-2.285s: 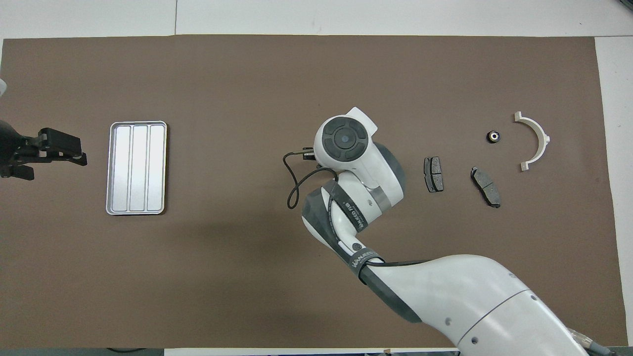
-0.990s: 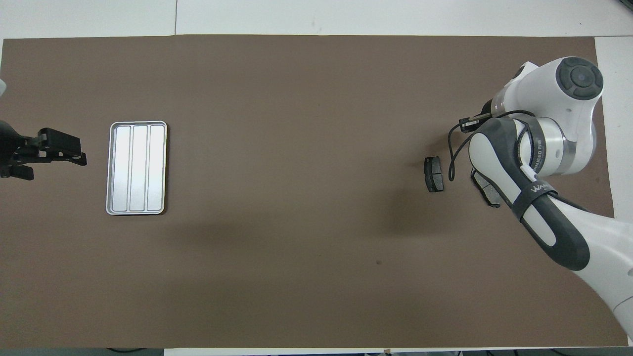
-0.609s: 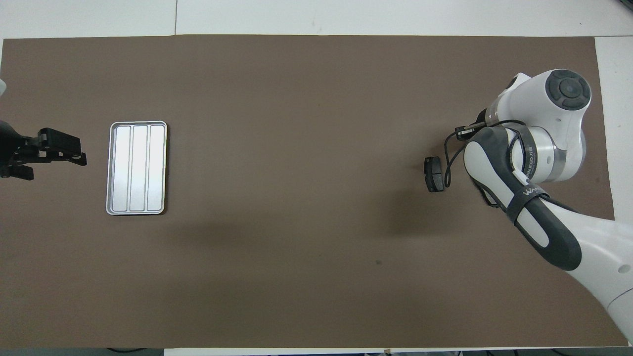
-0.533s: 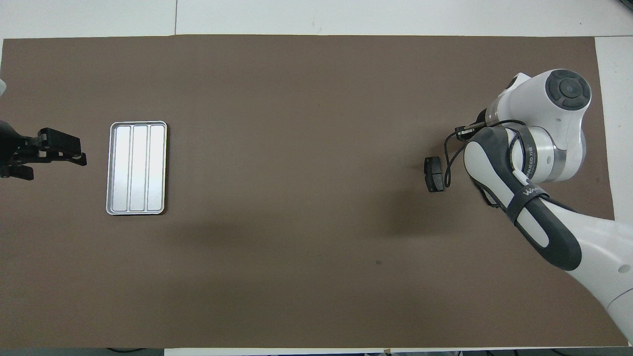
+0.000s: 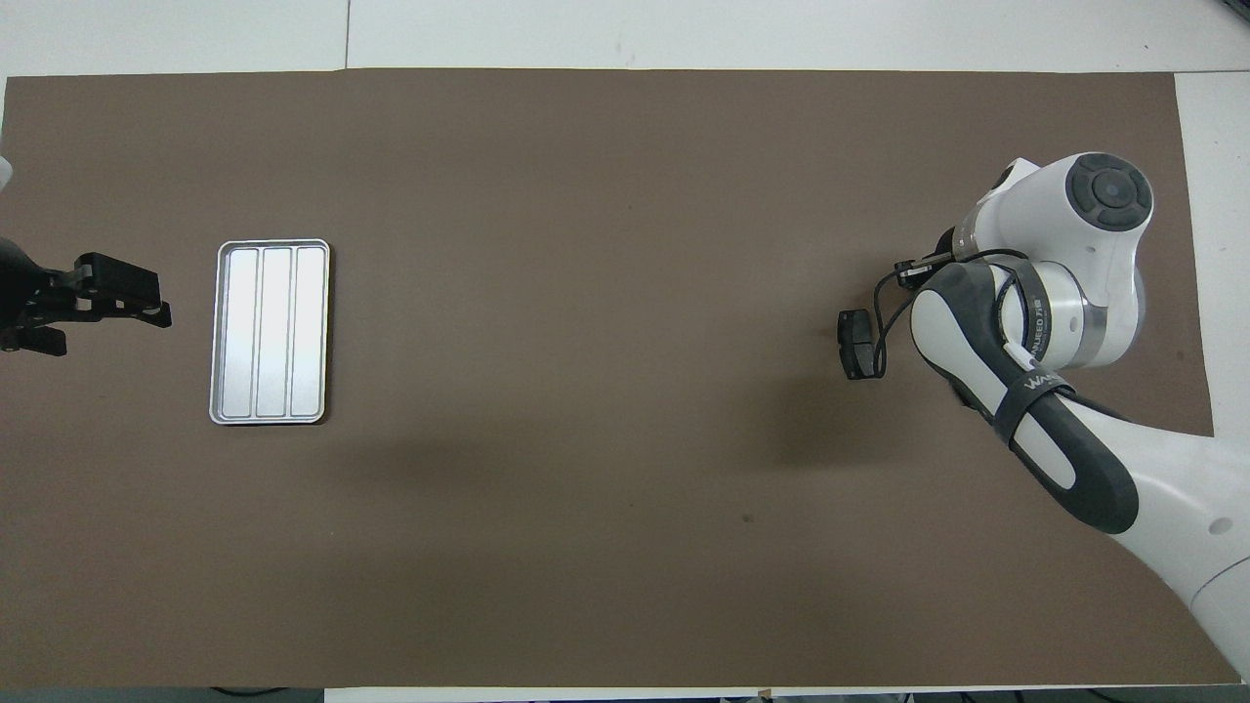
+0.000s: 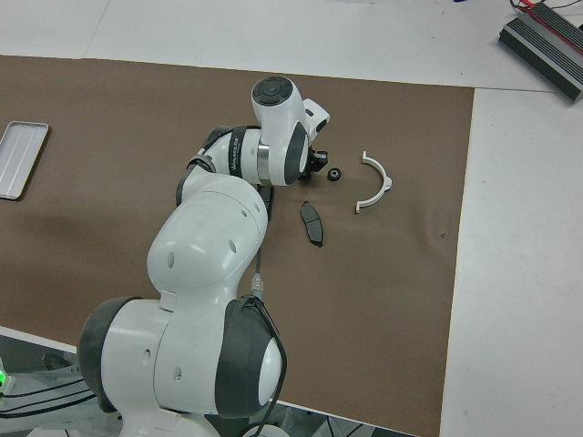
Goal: Place bearing gear from tray to pile
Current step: 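Carry the gear with the right gripper beside the first gear and release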
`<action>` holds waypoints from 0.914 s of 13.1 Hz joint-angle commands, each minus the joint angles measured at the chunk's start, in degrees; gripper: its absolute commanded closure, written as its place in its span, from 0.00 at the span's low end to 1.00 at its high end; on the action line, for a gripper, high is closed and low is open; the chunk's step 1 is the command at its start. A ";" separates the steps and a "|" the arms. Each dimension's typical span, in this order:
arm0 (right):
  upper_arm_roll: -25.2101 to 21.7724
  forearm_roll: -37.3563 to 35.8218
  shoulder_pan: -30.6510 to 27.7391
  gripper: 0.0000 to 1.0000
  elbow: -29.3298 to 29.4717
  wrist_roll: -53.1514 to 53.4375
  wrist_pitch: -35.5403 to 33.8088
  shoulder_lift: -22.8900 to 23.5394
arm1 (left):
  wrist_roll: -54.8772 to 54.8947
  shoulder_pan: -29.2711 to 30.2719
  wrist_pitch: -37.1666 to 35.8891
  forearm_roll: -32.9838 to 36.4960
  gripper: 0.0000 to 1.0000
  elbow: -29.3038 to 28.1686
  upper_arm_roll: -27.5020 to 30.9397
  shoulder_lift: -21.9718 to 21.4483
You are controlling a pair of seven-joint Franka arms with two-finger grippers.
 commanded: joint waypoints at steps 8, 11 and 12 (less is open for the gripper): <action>0.96 1.59 0.03 0.00 4.26 4.97 -12.05 -9.71 | -0.01 -0.25 0.34 1.05 0.00 -1.33 0.06 -1.33; 0.87 1.59 -0.49 0.00 8.22 4.97 -20.40 -13.84 | -0.01 -0.17 0.34 1.05 0.00 -1.33 0.06 -1.42; 0.61 1.59 -0.75 0.00 9.45 4.80 -23.65 -15.59 | -0.01 -0.17 0.34 1.05 0.00 -1.33 0.06 -1.42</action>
